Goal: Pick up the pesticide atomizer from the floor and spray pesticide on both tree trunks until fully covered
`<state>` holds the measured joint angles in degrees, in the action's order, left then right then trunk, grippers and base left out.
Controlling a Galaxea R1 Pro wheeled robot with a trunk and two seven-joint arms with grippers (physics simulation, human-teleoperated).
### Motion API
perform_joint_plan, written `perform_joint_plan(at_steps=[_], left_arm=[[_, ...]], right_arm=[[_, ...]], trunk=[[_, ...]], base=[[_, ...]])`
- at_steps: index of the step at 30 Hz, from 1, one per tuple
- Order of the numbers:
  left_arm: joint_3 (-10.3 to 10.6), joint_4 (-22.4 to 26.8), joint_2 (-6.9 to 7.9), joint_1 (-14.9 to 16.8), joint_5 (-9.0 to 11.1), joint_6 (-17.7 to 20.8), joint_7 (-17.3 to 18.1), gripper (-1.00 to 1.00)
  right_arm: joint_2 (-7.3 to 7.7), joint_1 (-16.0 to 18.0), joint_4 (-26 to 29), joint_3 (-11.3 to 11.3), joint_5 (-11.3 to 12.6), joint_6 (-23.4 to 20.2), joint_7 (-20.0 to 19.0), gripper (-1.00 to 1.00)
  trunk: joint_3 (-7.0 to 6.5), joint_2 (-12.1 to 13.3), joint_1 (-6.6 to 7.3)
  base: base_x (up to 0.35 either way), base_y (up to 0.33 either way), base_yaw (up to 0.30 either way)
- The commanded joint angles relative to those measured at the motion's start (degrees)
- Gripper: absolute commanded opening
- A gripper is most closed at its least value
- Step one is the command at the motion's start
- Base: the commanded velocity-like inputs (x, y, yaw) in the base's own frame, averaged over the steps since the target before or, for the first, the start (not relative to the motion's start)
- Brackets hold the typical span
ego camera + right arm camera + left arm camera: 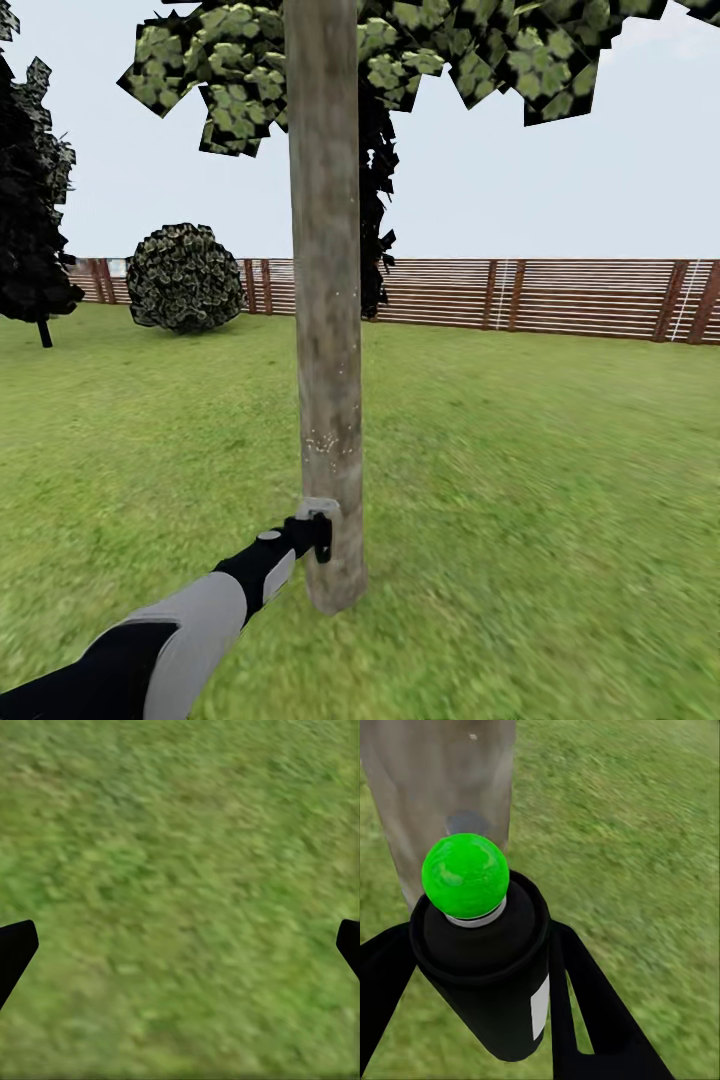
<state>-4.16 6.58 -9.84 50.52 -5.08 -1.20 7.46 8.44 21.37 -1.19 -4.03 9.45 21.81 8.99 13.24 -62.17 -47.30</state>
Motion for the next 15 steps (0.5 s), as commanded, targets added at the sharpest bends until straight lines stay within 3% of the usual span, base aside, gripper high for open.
perform_joint_plan(at_steps=[1,2,3,6,9,10,13,15], left_arm=[[-0.9,4.5,0.02,0.0,-0.2,4.5,-0.6,-1.00],[-1.3,9.5,0.04,0.0,0.3,10.4,-1.5,-1.00],[-1.6,18.2,0.04,0.0,0.9,19.6,-2.6,-1.00],[-1.8,26.1,-0.07,0.0,1.1,24.7,-3.2,-1.00],[-1.8,33.9,-0.16,1.3,1.2,36.4,-5.0,-1.00],[-1.8,35.0,-0.16,9.8,1.2,43.5,-5.7,-1.00],[-1.8,34.8,-0.16,15.6,1.3,49.8,-5.7,-1.00],[-1.8,34.2,-0.16,18.0,1.4,51.1,-5.7,-1.00]], right_arm=[[0.00,0.1,-0.1,-0.4,0.0,0.3,-0.1,1.00],[0.00,0.1,-0.1,-0.4,0.0,0.3,-0.1,1.00],[0.00,0.1,-0.1,-0.4,0.0,0.3,-0.1,1.00],[0.00,0.1,-0.2,-0.4,0.0,0.3,-0.1,1.00],[0.00,0.1,-0.2,-0.4,0.0,0.3,-0.1,1.00],[-0.01,0.1,-0.2,-0.4,0.0,0.3,-0.1,1.00],[0.00,0.1,-0.2,-0.4,0.0,0.3,-0.1,1.00],[0.00,0.1,-0.2,-0.5,0.0,0.3,-0.1,1.00]], trunk=[[0.08,0.0,-0.01],[0.08,0.0,-0.01],[0.08,0.0,-0.01],[0.08,0.0,-0.01],[0.08,0.0,-0.01],[0.08,0.0,-0.01],[0.08,0.0,-0.01],[0.08,0.0,-0.01]], base=[[-0.002,0.000,-0.001],[-0.001,0.000,0.000],[0.000,0.000,0.000],[0.000,0.000,0.000],[0.000,0.000,0.000],[0.000,0.000,0.000],[0.000,0.000,0.000],[0.000,0.000,0.000]])
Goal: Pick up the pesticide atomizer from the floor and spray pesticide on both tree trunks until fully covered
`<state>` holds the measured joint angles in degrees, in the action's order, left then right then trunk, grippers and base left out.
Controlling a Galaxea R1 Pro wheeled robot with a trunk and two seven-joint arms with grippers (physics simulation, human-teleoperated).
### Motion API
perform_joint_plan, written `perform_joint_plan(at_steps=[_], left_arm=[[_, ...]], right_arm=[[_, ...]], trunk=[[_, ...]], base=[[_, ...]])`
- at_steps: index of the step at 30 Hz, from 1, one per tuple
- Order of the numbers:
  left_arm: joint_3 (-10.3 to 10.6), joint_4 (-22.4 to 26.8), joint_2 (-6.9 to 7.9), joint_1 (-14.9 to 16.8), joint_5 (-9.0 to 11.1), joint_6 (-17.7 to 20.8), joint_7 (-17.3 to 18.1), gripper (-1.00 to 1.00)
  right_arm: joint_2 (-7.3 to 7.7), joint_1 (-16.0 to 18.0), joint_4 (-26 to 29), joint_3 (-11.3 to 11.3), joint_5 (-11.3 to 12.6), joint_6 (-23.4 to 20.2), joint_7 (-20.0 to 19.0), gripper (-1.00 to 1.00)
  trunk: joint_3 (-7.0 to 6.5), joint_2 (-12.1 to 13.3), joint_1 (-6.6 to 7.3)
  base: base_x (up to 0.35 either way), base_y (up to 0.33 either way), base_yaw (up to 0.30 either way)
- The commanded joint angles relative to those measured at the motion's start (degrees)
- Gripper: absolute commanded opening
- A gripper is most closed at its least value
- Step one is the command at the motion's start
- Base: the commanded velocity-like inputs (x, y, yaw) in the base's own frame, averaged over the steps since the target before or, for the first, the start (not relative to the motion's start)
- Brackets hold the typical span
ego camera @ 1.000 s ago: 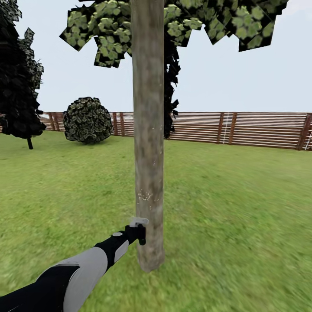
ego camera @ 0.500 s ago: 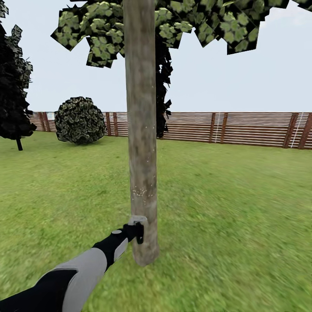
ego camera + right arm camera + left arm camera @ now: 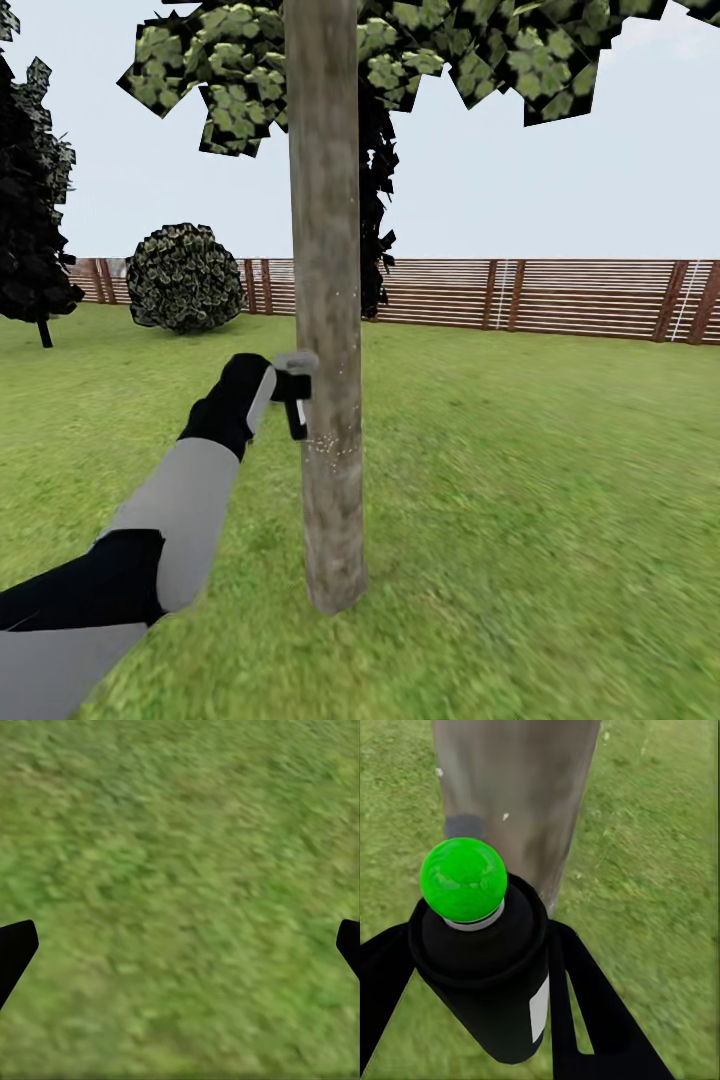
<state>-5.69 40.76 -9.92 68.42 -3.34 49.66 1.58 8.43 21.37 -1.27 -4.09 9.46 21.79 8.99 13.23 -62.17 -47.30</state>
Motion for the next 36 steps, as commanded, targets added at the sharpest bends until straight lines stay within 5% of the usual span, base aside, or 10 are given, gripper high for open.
perform_joint_plan(at_steps=[1,7,13,15,16,17,18,25,30,36], left_arm=[[-0.3,-0.1,-0.08,0.6,-0.4,0.4,0.2,-1.00],[-0.3,-1.0,-0.08,7.2,-0.4,5.8,0.3,-1.00],[-0.3,-7.1,-0.08,19.1,-0.3,6.7,0.4,-1.00],[-0.3,-8.7,-0.08,21.8,1.1,6.8,0.5,-1.00],[-0.4,-9.2,-0.08,22.9,3.0,6.8,0.6,-1.00],[-0.4,-9.8,-0.08,24.5,7.9,6.7,0.7,-1.00],[-0.3,-9.6,-0.08,24.7,8.8,6.7,0.7,-1.00],[0.3,-4.7,-0.08,28.0,9.5,6.9,0.8,-1.00],[0.3,-8.0,-0.08,34.8,9.6,6.9,0.8,-1.00],[0.2,-9.6,-0.08,38.8,9.7,6.9,0.8,-1.00]], right_arm=[[0.00,0.1,-0.2,-0.4,0.0,0.4,-0.1,1.00],[0.01,0.1,-1.2,-0.4,0.0,0.4,-0.1,1.00],[0.01,0.1,-1.4,-0.3,0.0,0.4,-0.1,1.00],[0.01,0.1,-1.4,-0.3,0.0,0.4,-0.1,1.00],[0.01,0.1,-1.4,-0.3,0.0,0.4,-0.1,1.00],[0.01,0.1,-1.4,-0.3,0.0,0.4,-0.1,1.00],[0.01,0.1,-1.4,-0.3,0.0,0.4,-0.1,1.00],[0.01,0.1,-1.4,-0.3,-0.1,0.4,-0.1,1.00],[0.01,0.1,-1.4,-0.3,-0.1,0.4,-0.1,1.00],[0.01,0.1,-1.4,-0.3,-0.1,0.4,-0.1,1.00]], trunk=[[0.09,-0.1,-0.01],[0.09,-0.1,-0.01],[0.09,-0.1,-0.01],[0.09,-0.1,-0.01],[0.09,-0.1,-0.01],[0.09,-0.1,-0.01],[0.09,-0.1,-0.01],[0.09,-0.1,-0.01],[0.09,-0.1,-0.01],[0.09,-0.1,-0.01]], base=[[0.000,0.000,0.000],[0.000,0.000,0.000],[0.000,0.000,0.000],[0.000,0.000,0.000],[0.000,0.000,0.000],[0.000,0.000,0.000],[0.000,0.000,0.000],[0.000,0.000,0.000],[0.000,0.000,0.000],[0.000,0.000,0.000]])
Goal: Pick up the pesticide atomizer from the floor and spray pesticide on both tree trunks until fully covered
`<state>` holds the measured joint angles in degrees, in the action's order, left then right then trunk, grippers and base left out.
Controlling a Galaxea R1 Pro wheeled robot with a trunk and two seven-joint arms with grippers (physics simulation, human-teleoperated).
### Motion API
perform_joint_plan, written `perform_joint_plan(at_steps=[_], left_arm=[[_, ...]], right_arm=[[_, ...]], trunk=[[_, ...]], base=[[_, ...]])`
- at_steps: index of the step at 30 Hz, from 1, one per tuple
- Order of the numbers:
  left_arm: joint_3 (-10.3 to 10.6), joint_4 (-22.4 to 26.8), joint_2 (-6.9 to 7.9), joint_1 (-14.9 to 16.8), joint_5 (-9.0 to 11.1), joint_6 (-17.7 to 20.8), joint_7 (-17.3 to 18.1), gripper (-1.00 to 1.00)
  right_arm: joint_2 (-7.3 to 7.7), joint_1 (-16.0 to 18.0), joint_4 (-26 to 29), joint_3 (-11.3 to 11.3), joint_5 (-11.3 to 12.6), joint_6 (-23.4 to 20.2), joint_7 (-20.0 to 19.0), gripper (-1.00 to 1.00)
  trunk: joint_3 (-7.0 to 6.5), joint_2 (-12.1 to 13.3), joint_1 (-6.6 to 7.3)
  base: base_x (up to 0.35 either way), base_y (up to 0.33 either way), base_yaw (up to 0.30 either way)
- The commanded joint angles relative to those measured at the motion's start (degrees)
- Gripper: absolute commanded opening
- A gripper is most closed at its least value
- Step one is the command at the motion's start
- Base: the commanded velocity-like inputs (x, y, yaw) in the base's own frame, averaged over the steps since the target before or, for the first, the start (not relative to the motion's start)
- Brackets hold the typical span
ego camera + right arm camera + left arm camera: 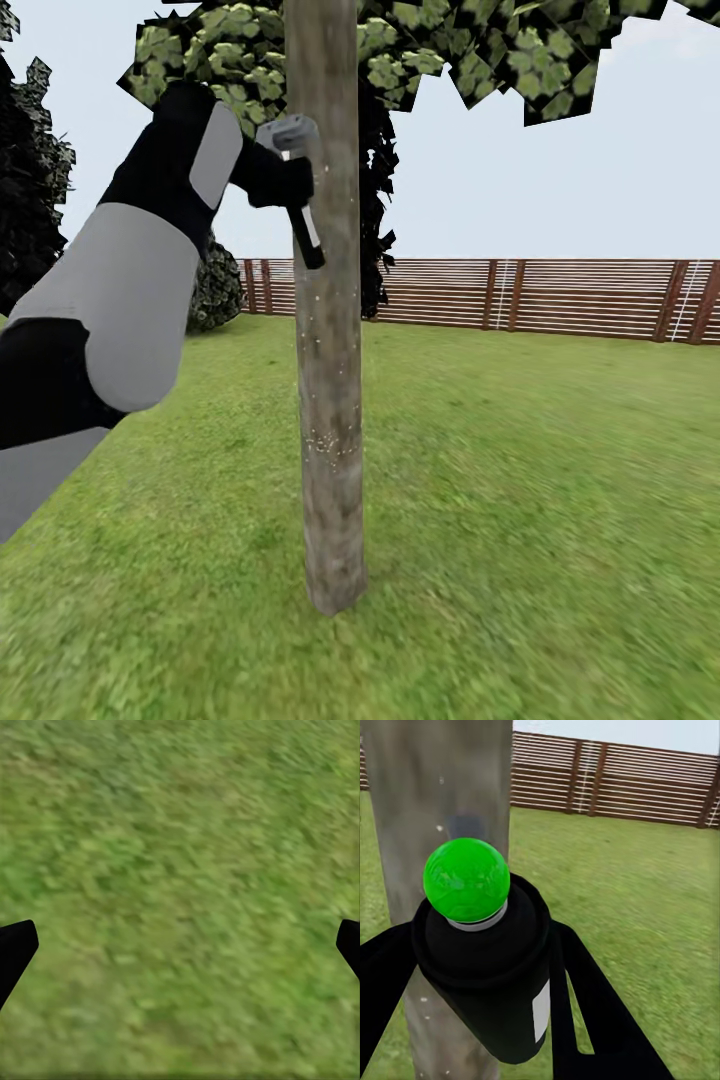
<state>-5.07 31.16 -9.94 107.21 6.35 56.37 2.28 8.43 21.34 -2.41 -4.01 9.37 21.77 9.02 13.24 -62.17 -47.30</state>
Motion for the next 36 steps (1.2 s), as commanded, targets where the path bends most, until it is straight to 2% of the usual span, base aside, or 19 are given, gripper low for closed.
perform_joint_plan(at_steps=[1,6,11,15,17,21,23,25,28,31,33,36], left_arm=[[-0.4,-0.3,-0.06,0.3,0.0,0.2,0.1,-1.00],[-0.7,-6.3,-0.06,0.9,0.0,0.1,-0.1,-1.00],[-1.3,-14.4,-0.06,0.9,0.0,-0.4,-0.2,-1.00],[-1.5,-24.6,-0.06,0.9,-0.1,-7.7,-0.2,-1.00],[-1.5,-27.4,-0.06,0.9,-0.2,-9.6,-0.2,-1.00],[-1.5,-29.1,-0.06,-0.1,-0.3,-12.5,-0.3,-1.00],[-1.5,-29.4,-0.06,-3.3,-0.3,-14.2,-0.2,-1.00],[-1.4,-29.5,-0.06,-5.9,-0.3,-16.1,-0.2,-1.00],[-1.4,-29.6,-0.06,-11.0,-0.3,-18.6,-0.2,-1.00],[-1.4,-29.6,-0.06,-13.6,-0.4,-19.1,-0.2,-1.00],[-1.4,-29.5,-0.06,-18.4,-0.7,-23.1,-0.2,-1.00],[-1.3,-29.5,-0.06,-23.2,-2.9,-26.3,-0.2,-1.00]], right_arm=[[0.01,0.1,-0.2,-0.4,0.0,0.5,-0.1,1.00],[0.01,0.1,-0.2,-0.4,0.0,0.5,-0.1,1.00],[0.01,0.1,-0.2,-0.4,0.0,0.5,-0.1,1.00],[0.01,0.1,-0.2,-0.4,0.0,0.5,-0.1,1.00],[0.01,0.1,-0.2,-0.4,0.0,0.5,-0.1,1.00],[0.01,0.1,-0.2,-0.4,-1.2,0.5,-0.1,1.00],[0.01,0.1,-0.2,-0.4,-3.3,0.5,-0.1,1.00],[0.01,0.1,-0.2,-0.4,-4.3,0.5,-0.1,1.00],[0.01,0.1,-0.2,-0.4,-4.8,0.5,-0.1,1.00],[0.01,0.1,-0.2,-0.4,-4.9,0.5,-0.1,1.00],[0.01,0.1,-0.2,-0.4,-4.9,0.5,-0.1,1.00],[0.01,0.1,-0.2,-0.4,-4.9,0.5,-0.1,1.00]], trunk=[[0.08,-0.1,-0.01],[0.08,-0.1,-0.01],[0.08,-0.1,-0.01],[0.08,-0.1,-0.01],[0.08,-0.1,-0.01],[0.08,-0.1,-0.01],[0.08,-0.1,-0.01],[0.08,-0.1,-0.01],[0.08,-0.1,-0.01],[0.08,-0.1,-0.01],[0.08,-0.1,-0.01],[0.08,-0.1,-0.01]], base=[[0.000,0.000,0.000],[0.000,0.000,0.000],[0.000,0.000,0.000],[0.000,0.000,0.000],[0.000,0.000,0.000],[0.000,0.000,0.000],[0.000,0.000,0.000],[0.000,0.000,0.000],[0.000,0.000,0.000],[0.000,0.000,0.000],[0.000,0.000,0.000],[0.000,0.000,0.000]])
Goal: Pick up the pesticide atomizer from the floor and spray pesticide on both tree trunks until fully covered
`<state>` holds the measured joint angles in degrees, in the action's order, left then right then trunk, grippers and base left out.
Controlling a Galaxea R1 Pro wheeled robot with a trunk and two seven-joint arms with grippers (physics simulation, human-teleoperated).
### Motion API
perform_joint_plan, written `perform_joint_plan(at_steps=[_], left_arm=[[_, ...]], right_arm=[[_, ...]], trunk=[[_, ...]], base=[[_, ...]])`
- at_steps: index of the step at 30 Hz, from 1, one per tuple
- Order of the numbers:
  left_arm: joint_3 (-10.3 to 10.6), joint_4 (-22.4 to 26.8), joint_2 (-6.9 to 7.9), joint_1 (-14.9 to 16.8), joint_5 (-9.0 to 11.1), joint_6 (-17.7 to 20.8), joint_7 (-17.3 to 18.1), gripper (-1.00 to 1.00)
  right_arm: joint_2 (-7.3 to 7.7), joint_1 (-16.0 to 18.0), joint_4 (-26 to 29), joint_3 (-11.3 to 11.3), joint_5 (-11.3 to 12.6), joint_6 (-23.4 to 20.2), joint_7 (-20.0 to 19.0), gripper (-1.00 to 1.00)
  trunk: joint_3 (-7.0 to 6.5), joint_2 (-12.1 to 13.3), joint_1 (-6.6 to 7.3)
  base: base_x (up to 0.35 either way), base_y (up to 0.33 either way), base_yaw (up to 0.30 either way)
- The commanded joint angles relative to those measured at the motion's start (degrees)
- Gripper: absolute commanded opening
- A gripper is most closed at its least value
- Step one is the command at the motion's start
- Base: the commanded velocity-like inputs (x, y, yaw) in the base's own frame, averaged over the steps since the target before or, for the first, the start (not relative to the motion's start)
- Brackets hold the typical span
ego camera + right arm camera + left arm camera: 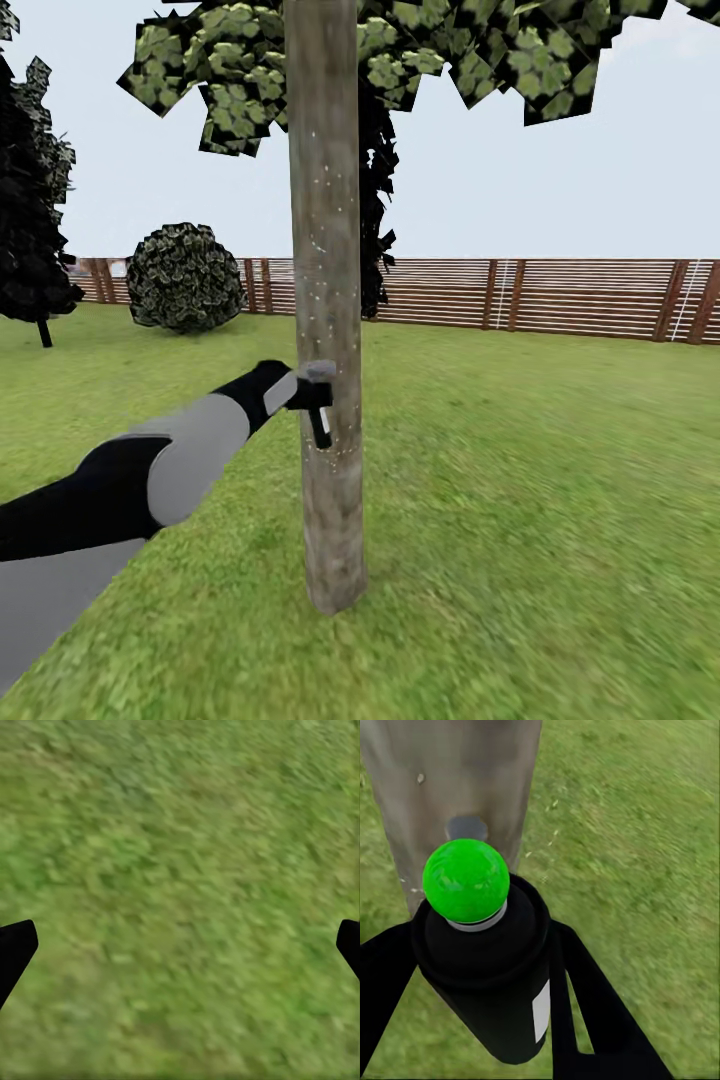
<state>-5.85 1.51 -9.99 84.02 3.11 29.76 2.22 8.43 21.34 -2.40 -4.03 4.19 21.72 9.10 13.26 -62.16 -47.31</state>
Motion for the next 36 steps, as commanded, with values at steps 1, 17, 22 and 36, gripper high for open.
perform_joint_plan(at_steps=[1,17,22,36], left_arm=[[-0.5,0.1,0.00,-2.3,-0.7,-1.3,-0.1,-1.00],[-0.5,0.2,0.00,-29.7,-3.4,-28.7,-0.1,-1.00],[-0.5,0.2,0.82,-31.6,-3.5,-28.9,-0.1,-1.00],[-0.4,0.2,0.94,-32.0,-10.6,-28.9,0.0,-1.00]], right_arm=[[0.01,0.1,-0.2,-0.4,0.2,0.5,-0.2,1.00],[-0.18,0.1,-0.3,-0.4,0.4,0.4,-0.2,1.00],[-0.48,0.1,-0.3,-0.5,0.4,0.4,-0.2,1.00],[-0.51,0.1,-0.2,-0.5,0.4,0.5,-0.2,1.00]], trunk=[[0.06,-0.1,0.00],[0.06,-0.1,0.00],[0.06,-0.1,0.00],[0.06,-0.1,0.00]], base=[[0.000,0.000,0.000],[0.000,0.001,0.000],[0.000,0.173,0.000],[0.068,0.338,-0.009]])
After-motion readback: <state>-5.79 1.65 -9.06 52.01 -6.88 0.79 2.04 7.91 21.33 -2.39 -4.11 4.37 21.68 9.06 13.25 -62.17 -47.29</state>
